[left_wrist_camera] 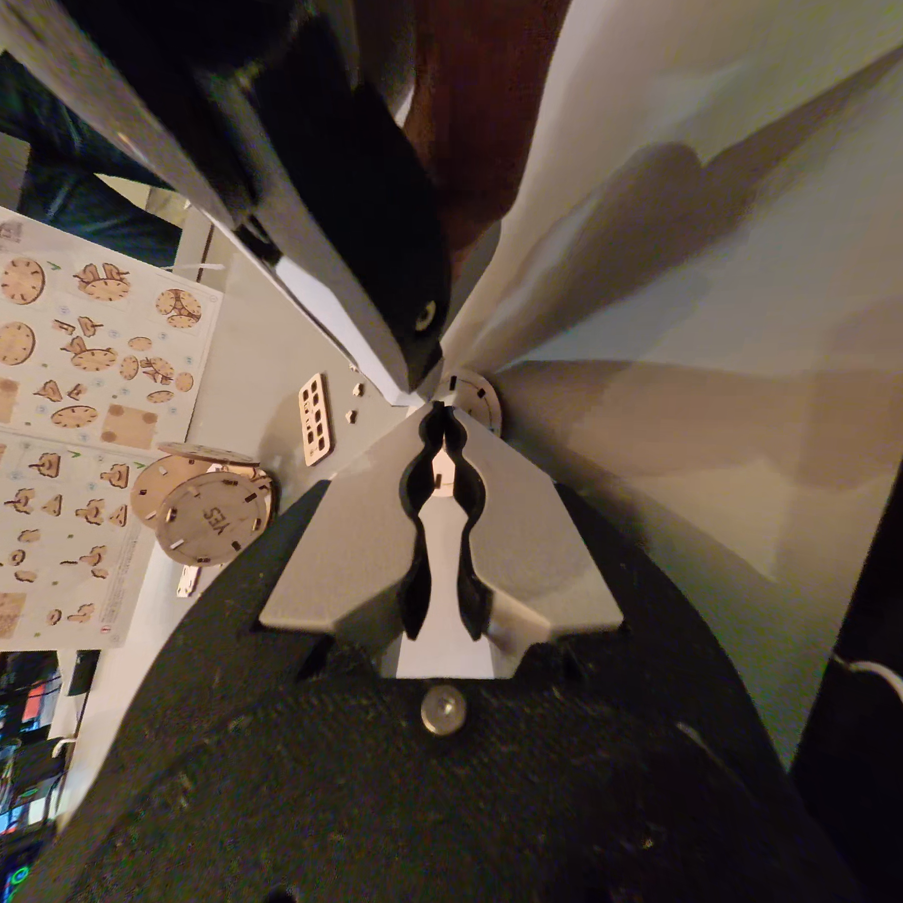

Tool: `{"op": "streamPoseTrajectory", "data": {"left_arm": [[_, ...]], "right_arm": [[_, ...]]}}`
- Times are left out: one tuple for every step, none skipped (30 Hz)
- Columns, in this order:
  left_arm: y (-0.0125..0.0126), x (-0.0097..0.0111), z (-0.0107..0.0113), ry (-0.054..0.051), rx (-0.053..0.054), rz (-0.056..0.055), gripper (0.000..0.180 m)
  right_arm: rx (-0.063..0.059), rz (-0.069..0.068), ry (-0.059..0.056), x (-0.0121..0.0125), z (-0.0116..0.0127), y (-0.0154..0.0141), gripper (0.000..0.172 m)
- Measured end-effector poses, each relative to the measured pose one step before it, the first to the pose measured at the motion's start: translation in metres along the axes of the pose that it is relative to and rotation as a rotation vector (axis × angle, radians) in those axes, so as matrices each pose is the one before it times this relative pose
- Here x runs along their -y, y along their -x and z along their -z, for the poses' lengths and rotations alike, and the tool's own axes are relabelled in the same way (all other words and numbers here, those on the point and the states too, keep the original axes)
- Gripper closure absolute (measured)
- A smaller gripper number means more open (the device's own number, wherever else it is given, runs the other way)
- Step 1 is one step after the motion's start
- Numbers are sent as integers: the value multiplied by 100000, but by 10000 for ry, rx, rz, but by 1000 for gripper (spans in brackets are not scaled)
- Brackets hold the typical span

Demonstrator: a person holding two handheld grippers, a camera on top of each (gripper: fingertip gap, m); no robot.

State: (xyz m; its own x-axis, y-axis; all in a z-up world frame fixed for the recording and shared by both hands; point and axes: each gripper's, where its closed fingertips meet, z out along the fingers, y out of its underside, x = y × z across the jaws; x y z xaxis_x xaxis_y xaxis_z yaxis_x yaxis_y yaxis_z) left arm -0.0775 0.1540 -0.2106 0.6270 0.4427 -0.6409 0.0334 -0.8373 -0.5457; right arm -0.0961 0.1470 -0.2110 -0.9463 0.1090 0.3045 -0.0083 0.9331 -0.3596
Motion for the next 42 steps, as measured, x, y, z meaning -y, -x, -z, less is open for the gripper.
{"op": "streamPoseTrajectory", "data": {"left_arm": [[-8, 16, 29, -14, -21, 16, 180], [-4, 14, 27, -37, -86, 64, 180], [-40, -20, 59, -51, -197, 122, 180], [-101, -1, 171, -89, -306, 184, 180], [-36, -86, 139, -31, -280, 257, 180], [133, -167, 85, 22, -143, 178, 180], [344, -238, 29, 83, 57, 26, 180], [322, -253, -33, 86, 127, -58, 180], [80, -172, -46, 44, 35, -16, 180], [-17, 37, 14, -46, 30, 55, 180], [4, -30, -3, 61, 66, -17, 180], [0, -33, -9, 97, 87, -93, 180], [2, -29, 6, 95, 93, -101, 180], [-8, -14, -6, 75, 91, -70, 180], [5, -16, 3, 56, 84, -41, 180], [7, -19, -7, 58, 64, -17, 180], [-1, -16, 1, 58, 48, -5, 180], [-3, -13, -2, 45, 40, -6, 180], [4, -17, -3, 29, 31, 12, 180], [-2, -5, -2, 17, 25, 23, 180], [3, -17, 3, 20, 22, 17, 180], [-4, -5, 0, 25, 28, 1, 180], [0, -12, 0, 20, 36, -24, 180], [5, 0, -2, 23, 38, -16, 180], [-4, -7, 0, 23, 38, -20, 180], [6, -5, -1, 20, 34, -20, 180], [6, -9, 1, 22, 29, -4, 180], [2, 2, 0, 27, 31, -9, 180], [-4, -5, 7, 17, 38, -48, 180], [-5, -1, -6, 3, 33, -34, 180], [5, 1, -2, -5, 13, 1, 180], [-2, 2, -3, -9, -5, 25, 180], [5, 2, 4, -7, -13, 33, 180], [-1, -4, -1, -6, -14, 30, 180], [-3, 8, 4, -5, -9, 43, 180], [-3, 3, -9, -3, 1, 40, 180], [-1, -3, -4, 9, 10, 23, 180], [0, 0, 5, 17, 15, 34, 180], [2, -5, -1, 16, 16, 24, 180], [5, -5, -4, 6, 16, 8, 180], [3, -6, 2, -1, 6, 14, 180], [2, -1, -2, -7, -8, 38, 180]], "right_arm": [[23, -26, 45, -13, 4, -5, 171], [72, -93, -9, -2, -8, 9, 171], [48, -26, -34, -3, 14, -1, 171], [47, -33, -52, 0, 0, 3, 171], [113, -140, -85, 3, 5, 14, 171], [216, -271, -134, 12, -9, 3, 171], [313, -397, -185, 19, 4, 12, 171], [355, -443, -224, 29, -7, 11, 170], [337, -410, -230, 34, 3, -3, 170], [307, -344, -194, 17, -3, -2, 170], [255, -282, -110, -34, 33, -34, 167], [223, -216, -9, -105, 63, -56, 161], [219, -174, 27, -110, 100, -10, 157], [184, -153, -21, -6, 123, 1, 157], [135, -97, -63, 79, 134, 12, 158], [98, -28, -23, 65, 94, 34, 159], [75, 19, 44, -5, 25, 56, 160], [68, 34, 74, -24, -17, 65, 162], [84, 21, 83, -8, -62, 95, 163], [115, -5, 87, 6, -86, 119, 165], [109, -29, 83, 14, -105, 85, 165], [74, -36, 76, 17, -63, -4, 167], [65, -40, 103, -12, -13, -74, 168], [85, -58, 144, -51, 6, -70, 169], [110, -58, 161, -59, 4, -32, 169], [116, -21, 167, -44, 2, 18, 170], [74, 30, 175, -16, -18, -17, 170], [45, 60, 185, 7, -46, -22, 170], [31, 71, 204, 2, -51, -27, 169], [9, 77, 235, -32, -80, -59, 167], [39, 56, 226, -39, -82, -1, 168], [62, 21, 180, -3, -62, 40, 168], [51, -6, 176, 5, -22, 15, 167], [37, -4, 179, -21, -19, -2, 167], [8, 30, 158, -6, -8, 5, 167], [-31, 28, 148, -6, -5, -11, 167], [-80, -1, 156, -8, -1, 6, 167], [-141, 14, 160, -9, 1, -6, 167], [-210, 77, 150, -13, 6, -26, 168], [-258, 132, 135, -16, 17, -24, 168], [-265, 137, 133, -22, 20, -21, 169], [-255, 151, 133, -12, 11, 3, 169]]}}
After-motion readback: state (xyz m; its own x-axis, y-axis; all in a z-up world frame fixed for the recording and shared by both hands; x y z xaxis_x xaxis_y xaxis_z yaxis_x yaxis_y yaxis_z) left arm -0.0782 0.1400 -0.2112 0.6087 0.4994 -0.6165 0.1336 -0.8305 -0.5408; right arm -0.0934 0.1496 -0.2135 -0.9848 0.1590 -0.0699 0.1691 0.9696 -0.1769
